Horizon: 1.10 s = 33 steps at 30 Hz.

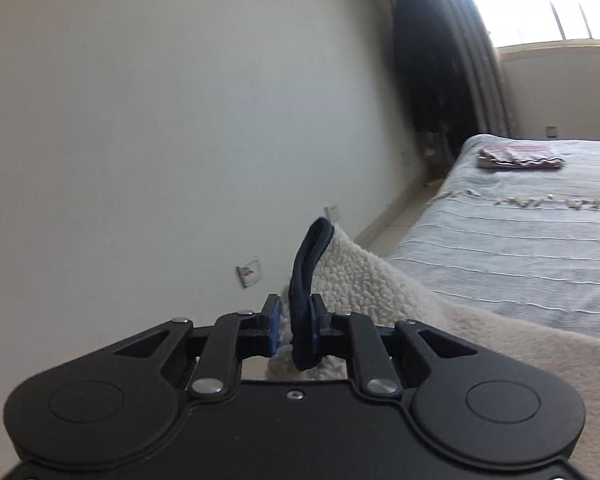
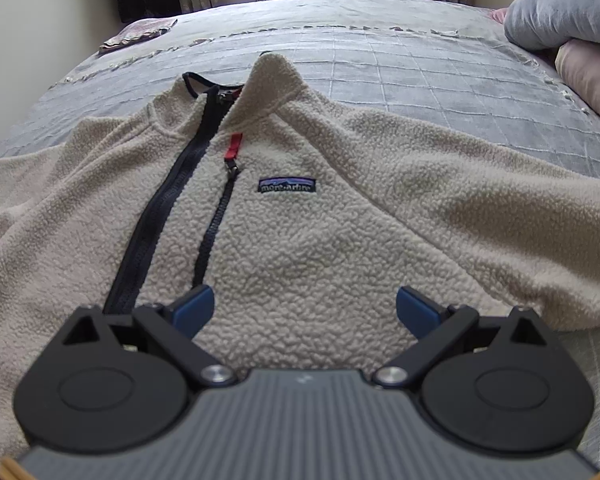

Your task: Fold large clothes

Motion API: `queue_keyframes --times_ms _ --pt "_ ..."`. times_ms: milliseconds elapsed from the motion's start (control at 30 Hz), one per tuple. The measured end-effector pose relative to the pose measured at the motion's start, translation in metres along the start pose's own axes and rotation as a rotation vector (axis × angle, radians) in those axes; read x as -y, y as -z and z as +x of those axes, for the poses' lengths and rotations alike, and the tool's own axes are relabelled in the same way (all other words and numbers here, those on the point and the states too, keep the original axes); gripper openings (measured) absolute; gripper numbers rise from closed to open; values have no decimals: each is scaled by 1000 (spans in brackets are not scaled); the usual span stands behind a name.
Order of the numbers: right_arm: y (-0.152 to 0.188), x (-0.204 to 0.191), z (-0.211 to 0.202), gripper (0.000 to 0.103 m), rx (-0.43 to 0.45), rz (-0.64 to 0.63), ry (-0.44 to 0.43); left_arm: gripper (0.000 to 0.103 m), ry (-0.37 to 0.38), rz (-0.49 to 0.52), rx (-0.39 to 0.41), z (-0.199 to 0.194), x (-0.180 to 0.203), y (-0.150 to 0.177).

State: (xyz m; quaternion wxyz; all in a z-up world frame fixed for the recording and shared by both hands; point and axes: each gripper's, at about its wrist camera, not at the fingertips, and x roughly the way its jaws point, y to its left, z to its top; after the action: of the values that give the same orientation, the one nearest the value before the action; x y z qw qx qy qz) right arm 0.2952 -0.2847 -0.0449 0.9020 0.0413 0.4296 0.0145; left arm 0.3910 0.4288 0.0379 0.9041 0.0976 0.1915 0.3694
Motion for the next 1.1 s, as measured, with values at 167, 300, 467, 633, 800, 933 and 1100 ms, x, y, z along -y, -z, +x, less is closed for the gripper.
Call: queue_keyframes --times_ms 167,300,467,633,800,933,1100 --pt "-1 -5 -1 99 7 -22 22 49 -119 -78 -7 8 -13 9" --pt "-1 -5 -8 99 17 -17 23 80 83 -112 -21 -30 -1 12" --pt "5 3 -34 99 36 3 16 81 410 -136 -159 -81 27 23" --pt "17 42 -75 101 48 91 -39 85 697 -113 -259 -139 55 50" --pt "36 107 -93 100 55 289 -95 85 951 -167 -380 -170 76 86" --pt "54 167 -81 80 62 525 -158 85 1028 -202 -431 -182 96 108" --pt "69 215 -45 68 63 759 -282 83 1078 -231 -471 -177 128 118"
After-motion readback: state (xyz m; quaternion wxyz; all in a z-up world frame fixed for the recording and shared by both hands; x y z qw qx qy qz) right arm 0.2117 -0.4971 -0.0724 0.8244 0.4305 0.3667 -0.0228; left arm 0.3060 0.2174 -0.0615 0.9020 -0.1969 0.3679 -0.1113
